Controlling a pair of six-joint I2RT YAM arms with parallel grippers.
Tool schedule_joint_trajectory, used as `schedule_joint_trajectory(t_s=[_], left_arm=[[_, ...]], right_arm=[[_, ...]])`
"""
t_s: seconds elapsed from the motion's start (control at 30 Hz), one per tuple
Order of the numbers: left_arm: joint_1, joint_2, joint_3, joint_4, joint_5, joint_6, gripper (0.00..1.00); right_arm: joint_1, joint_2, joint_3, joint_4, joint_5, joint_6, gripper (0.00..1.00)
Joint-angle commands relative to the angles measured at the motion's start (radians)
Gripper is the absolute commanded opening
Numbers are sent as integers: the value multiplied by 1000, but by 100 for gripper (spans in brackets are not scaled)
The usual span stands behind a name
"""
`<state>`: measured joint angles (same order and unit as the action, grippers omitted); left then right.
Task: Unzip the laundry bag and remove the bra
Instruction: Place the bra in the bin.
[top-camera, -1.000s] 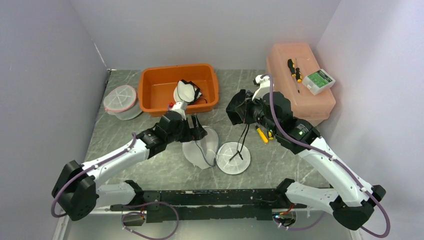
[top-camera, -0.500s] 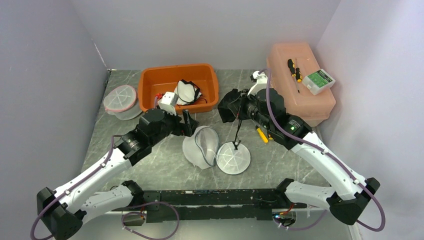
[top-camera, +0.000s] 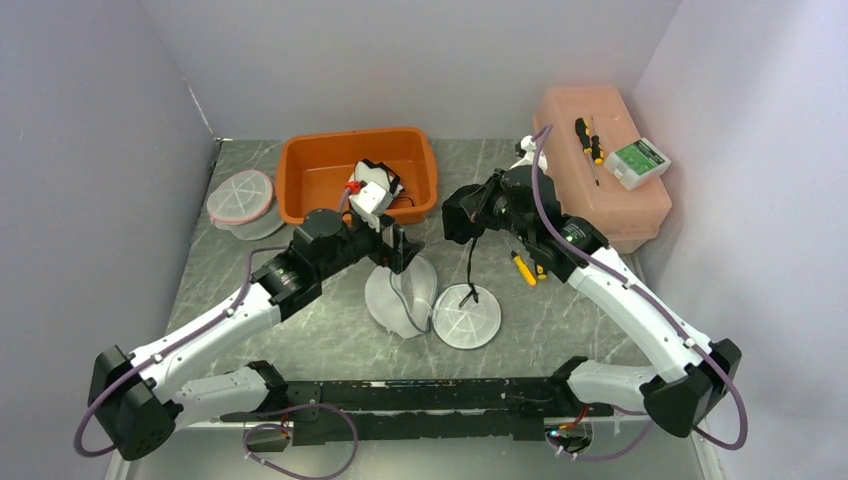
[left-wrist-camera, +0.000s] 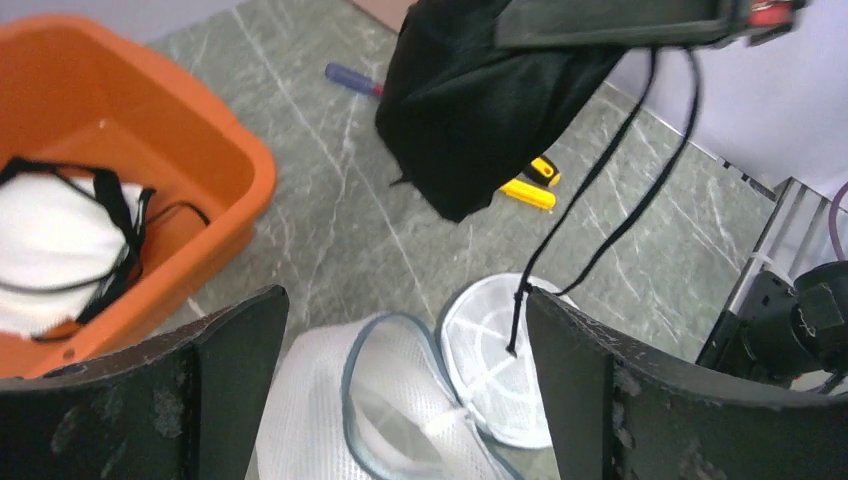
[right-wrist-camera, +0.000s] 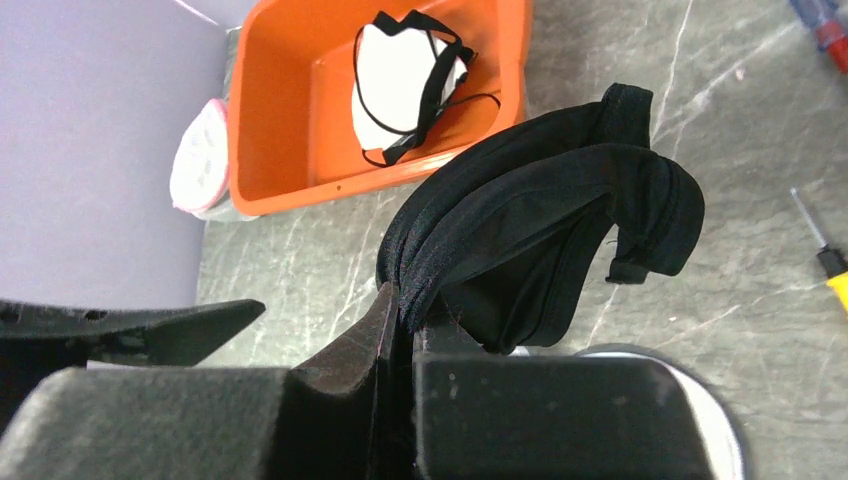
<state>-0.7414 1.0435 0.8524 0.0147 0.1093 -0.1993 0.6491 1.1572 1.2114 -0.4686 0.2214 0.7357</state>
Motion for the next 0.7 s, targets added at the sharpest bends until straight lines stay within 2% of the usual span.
schedule_joint_trajectory(t_s=[0.0,0.2,0.33,0.6,0.67], left_arm=[[-43,52,8,250,-20,86,94],[-152,180,31,413,-157,186,94],[-179,262,36,513,-236,262,94],[-192,362,105,555,-354,326,94],[-192,381,123,545,-369,333,88]], right_arm=[[-48,13,28,59,-92,138,0],[-91,22,2,91,-170,201,0],[-110,24,-9,108,-237,237,0],[-122,19,-30,125,-309,249,0],[-123,18,-33,131,-321,252,0]])
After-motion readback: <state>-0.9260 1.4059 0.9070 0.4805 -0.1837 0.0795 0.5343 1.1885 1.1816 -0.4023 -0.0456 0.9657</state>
